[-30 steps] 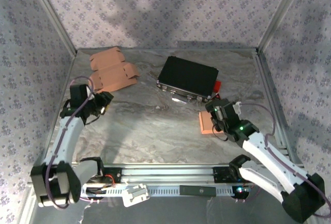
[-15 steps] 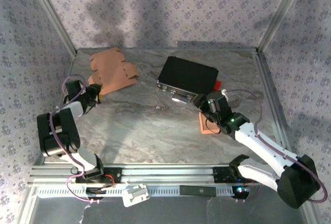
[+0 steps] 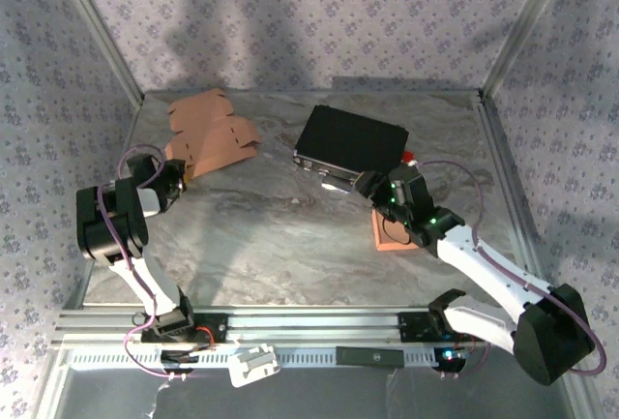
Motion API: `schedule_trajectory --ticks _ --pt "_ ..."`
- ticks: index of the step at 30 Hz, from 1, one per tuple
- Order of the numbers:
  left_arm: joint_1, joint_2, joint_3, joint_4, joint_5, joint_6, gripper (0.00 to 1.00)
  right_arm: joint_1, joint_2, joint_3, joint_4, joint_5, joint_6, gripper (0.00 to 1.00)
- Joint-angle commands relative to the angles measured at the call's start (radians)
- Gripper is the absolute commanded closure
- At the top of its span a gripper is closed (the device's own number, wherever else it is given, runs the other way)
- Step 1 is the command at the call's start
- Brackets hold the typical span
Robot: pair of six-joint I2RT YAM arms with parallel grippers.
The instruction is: Fold the paper box
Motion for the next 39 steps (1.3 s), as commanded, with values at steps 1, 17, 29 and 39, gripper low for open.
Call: schedule_trajectory --ticks 1,17,29,39 --pt "0.007 0.03 0.019 0.075 -0.02 0.007 0.64 -0.014 -0.023 -0.019 0.012 -0.024 -0.023 0.32" --pt "0.012 0.109 0.074 0.198 -0.002 -0.015 0.68 -0.022 0.015 -0.024 0.04 -0.04 -0.026 0.34" --pt "0.015 0.127 0.122 0.164 -0.016 -0.028 0.66 -0.022 0.046 -0.024 0.062 -0.047 -0.021 0.34" --pt "0.013 0.169 0.156 0.156 -0.011 -0.021 0.72 -0.029 0.049 -0.023 0.06 -0.045 -0.021 0.35"
